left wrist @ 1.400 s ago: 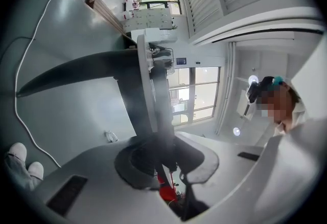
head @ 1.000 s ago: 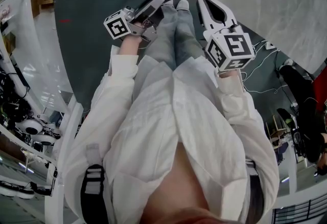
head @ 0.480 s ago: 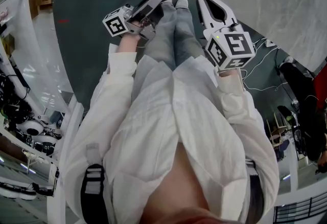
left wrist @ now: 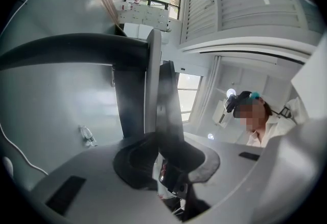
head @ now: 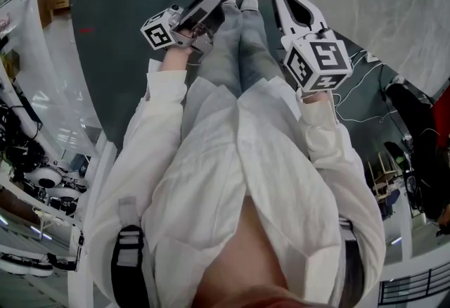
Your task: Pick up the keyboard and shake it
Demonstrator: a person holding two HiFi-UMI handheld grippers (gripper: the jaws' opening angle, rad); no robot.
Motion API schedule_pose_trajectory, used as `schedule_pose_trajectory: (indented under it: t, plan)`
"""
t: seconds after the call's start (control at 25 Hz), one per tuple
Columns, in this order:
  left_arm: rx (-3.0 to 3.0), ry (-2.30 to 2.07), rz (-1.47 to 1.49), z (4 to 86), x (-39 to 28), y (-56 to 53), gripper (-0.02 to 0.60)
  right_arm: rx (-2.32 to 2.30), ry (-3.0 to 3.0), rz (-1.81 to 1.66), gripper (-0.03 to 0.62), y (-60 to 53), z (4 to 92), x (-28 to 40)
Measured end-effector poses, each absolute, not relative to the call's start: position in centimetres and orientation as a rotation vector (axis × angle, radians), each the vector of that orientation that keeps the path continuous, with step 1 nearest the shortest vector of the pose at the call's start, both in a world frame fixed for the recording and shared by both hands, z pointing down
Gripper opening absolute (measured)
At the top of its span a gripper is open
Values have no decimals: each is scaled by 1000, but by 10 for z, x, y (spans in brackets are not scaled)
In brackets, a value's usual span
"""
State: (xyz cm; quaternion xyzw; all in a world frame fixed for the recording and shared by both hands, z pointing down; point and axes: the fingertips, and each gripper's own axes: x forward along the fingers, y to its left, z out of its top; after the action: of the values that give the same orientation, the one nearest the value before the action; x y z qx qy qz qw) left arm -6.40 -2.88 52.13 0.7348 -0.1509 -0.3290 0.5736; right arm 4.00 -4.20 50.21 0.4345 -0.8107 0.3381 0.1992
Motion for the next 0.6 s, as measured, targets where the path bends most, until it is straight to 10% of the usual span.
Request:
schedule_pose_trajectory:
  t: [0.6]
  plan:
    - [1741, -309, -823, 519, -64, -30, 104, 1484, -2175, 1108, 32, -79, 505, 93]
